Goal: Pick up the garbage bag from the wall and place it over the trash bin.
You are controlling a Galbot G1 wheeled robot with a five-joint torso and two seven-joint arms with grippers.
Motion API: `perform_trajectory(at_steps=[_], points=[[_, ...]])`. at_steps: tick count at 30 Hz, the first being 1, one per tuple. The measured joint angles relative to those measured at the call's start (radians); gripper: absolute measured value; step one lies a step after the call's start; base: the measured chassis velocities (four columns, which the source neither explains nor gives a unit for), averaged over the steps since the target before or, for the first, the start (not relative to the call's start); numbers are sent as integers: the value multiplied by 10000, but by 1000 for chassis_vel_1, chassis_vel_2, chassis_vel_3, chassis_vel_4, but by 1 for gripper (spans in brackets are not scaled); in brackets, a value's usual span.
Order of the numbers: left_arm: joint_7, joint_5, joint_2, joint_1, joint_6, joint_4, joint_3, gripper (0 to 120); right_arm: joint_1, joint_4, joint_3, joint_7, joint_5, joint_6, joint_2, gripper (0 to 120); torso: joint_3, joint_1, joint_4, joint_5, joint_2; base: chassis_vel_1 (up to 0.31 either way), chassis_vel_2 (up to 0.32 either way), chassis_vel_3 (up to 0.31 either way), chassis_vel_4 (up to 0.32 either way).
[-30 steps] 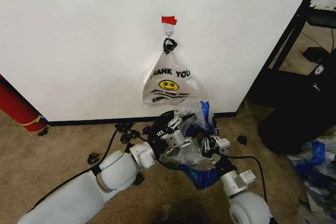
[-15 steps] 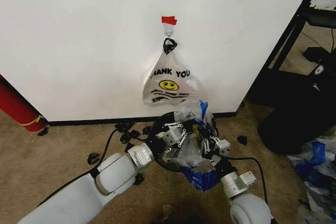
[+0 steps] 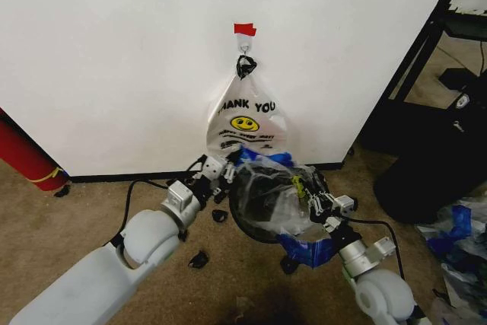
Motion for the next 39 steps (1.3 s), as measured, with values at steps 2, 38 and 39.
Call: perform_trajectory(at_steps=[2, 38, 39], points=[[6, 96, 5, 51, 60, 333, -133, 0, 138, -164, 89, -761, 726, -75, -118, 0, 0, 0, 2, 0, 0, 0, 0, 0, 0], [-1049, -2110, -728, 3278, -963, -1304, -993, 66, 1167, -2515, -1037, 608, 2290, 2314, 1638, 0, -1, 0, 7, 0, 1, 0, 0, 0, 0], [-955, -2207, -823, 3588, -964, -1623, -924, 70, 1189, -2579, -1073, 623, 1995, 2528, 1732, 0, -1, 0, 7, 0, 1, 0, 0, 0, 0]])
